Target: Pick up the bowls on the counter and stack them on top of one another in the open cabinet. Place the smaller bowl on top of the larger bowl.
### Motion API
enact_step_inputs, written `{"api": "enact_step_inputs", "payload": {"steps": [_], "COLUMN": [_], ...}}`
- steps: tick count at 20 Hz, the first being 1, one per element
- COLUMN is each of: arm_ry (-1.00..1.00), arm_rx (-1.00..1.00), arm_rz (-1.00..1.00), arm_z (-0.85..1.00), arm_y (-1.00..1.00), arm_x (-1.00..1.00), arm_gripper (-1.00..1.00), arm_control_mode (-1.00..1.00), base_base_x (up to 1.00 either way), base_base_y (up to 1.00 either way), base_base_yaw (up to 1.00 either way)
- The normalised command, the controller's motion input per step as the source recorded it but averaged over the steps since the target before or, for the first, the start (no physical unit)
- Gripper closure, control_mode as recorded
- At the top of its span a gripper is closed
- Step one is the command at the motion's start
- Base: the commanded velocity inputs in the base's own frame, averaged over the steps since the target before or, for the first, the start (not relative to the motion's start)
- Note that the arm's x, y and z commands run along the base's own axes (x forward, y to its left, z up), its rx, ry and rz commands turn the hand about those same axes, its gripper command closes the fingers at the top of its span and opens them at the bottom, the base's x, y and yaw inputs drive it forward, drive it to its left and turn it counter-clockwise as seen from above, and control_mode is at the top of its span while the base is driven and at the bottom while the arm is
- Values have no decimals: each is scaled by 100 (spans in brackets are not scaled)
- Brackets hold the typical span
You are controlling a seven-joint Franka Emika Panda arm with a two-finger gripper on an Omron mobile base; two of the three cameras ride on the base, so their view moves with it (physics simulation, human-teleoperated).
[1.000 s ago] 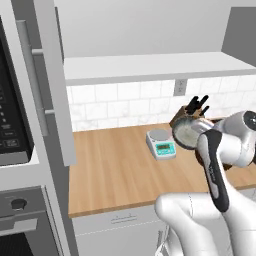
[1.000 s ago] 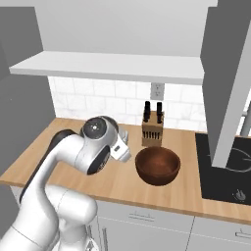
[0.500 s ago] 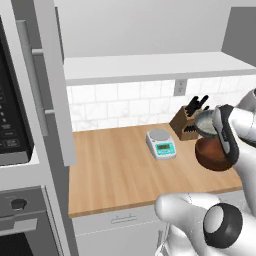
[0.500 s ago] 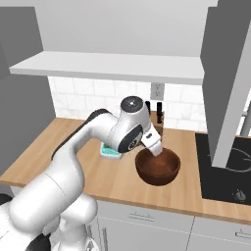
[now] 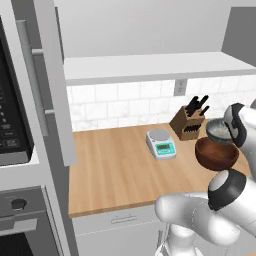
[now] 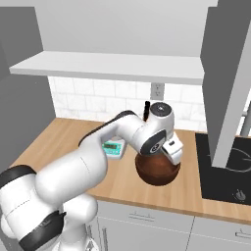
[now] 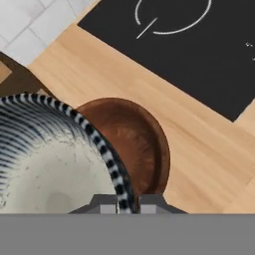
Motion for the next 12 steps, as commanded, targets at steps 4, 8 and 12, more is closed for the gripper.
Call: {"api": "enact_step_inputs", "payload": {"steps": [4, 8, 12], "arm_ry": [0, 0, 0], "arm_rx": [0, 0, 0], "arm_rz": [0, 0, 0], "arm_z": [-65, -51, -42], "arm_y": [-12, 0, 3], "arm_x": [4, 11, 26], "arm_gripper": [100, 100, 100], "arm_control_mode": [-100, -100, -100], "base_base_x": [0, 0, 0], "base_base_y": [0, 0, 0], "base_base_yaw": [0, 0, 0]}}
